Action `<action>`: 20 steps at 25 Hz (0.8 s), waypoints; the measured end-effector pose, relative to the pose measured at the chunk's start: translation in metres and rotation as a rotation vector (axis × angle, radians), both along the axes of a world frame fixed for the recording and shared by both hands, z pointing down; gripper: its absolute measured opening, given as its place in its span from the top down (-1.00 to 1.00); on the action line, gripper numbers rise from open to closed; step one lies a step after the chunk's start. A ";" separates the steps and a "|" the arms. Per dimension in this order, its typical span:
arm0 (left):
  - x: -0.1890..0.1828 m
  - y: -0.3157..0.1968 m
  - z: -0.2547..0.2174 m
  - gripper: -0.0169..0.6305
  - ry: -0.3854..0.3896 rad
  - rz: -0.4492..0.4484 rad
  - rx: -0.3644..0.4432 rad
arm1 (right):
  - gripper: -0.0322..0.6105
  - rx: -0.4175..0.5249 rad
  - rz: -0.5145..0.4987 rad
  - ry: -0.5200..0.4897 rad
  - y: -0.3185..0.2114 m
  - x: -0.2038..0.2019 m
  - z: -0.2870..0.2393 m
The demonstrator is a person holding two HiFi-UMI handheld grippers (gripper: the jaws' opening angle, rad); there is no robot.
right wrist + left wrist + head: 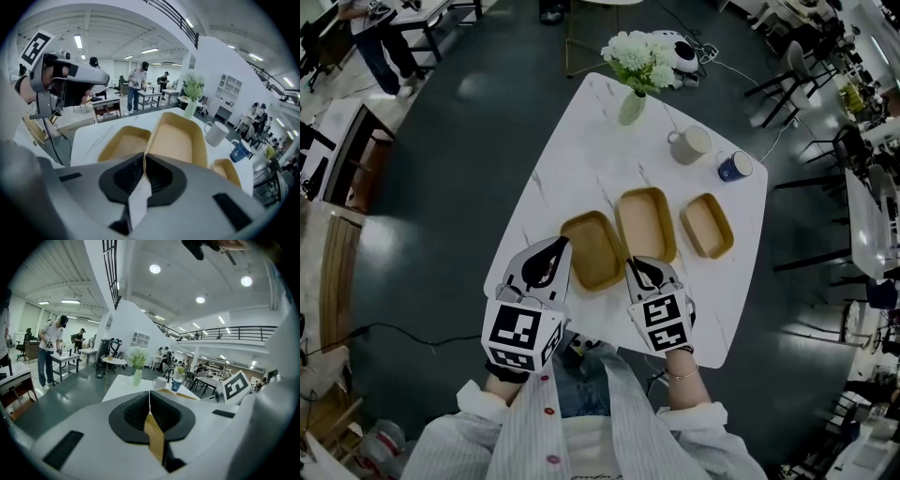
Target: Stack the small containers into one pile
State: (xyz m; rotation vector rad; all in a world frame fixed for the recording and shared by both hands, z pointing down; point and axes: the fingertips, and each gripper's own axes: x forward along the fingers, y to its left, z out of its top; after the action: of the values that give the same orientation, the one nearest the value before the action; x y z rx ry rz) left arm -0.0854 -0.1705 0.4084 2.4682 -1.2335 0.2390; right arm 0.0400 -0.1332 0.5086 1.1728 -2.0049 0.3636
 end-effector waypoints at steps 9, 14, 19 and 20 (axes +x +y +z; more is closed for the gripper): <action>-0.020 0.006 -0.010 0.89 0.002 -0.053 0.023 | 0.82 0.008 -0.106 -0.024 0.006 -0.044 -0.010; -0.033 0.010 -0.011 0.89 0.001 -0.093 0.025 | 0.82 -0.003 -0.155 -0.042 0.013 -0.066 -0.008; -0.045 0.016 -0.009 0.89 0.000 -0.123 0.019 | 0.82 -0.027 -0.187 -0.044 0.024 -0.083 0.001; -0.048 0.016 -0.008 0.89 0.000 -0.128 0.018 | 0.82 -0.032 -0.190 -0.043 0.025 -0.085 0.003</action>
State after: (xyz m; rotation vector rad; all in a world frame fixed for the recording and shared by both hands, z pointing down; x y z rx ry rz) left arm -0.1329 -0.1544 0.4004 2.3926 -1.3928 0.1945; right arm -0.0452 -0.1082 0.5121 0.9528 -2.1194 0.3263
